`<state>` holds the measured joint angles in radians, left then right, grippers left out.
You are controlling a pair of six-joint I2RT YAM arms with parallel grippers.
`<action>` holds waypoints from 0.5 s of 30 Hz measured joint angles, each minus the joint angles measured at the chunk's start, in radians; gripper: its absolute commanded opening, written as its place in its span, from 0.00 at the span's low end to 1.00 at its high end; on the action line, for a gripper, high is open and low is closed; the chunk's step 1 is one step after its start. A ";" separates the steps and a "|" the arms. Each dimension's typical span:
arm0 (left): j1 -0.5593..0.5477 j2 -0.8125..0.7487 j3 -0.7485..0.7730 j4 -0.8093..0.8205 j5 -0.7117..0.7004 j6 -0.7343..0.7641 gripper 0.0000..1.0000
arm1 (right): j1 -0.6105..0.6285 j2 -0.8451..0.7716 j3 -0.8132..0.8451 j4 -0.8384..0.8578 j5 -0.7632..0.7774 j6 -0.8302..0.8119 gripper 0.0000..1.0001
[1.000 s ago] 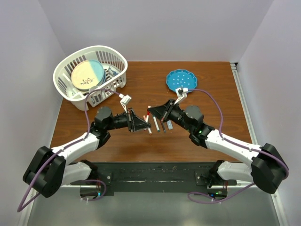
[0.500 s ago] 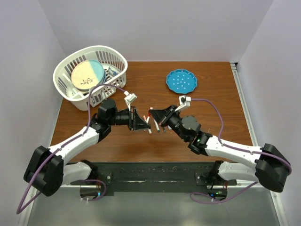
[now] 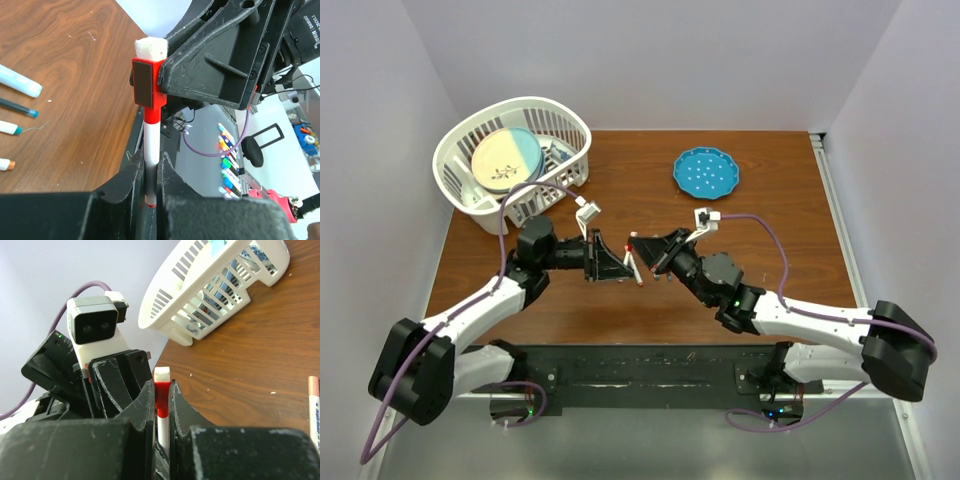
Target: Insert the pens into the pen caps
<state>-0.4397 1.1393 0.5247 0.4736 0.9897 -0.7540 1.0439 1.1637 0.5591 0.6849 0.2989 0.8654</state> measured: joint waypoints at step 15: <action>0.018 0.005 0.000 -0.002 0.051 0.002 0.30 | 0.078 -0.001 0.174 -0.319 0.157 -0.062 0.00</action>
<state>-0.4213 1.1446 0.5247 0.4713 1.0412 -0.7521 1.1221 1.1629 0.7334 0.3660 0.4561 0.8032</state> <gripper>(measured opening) 0.159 0.067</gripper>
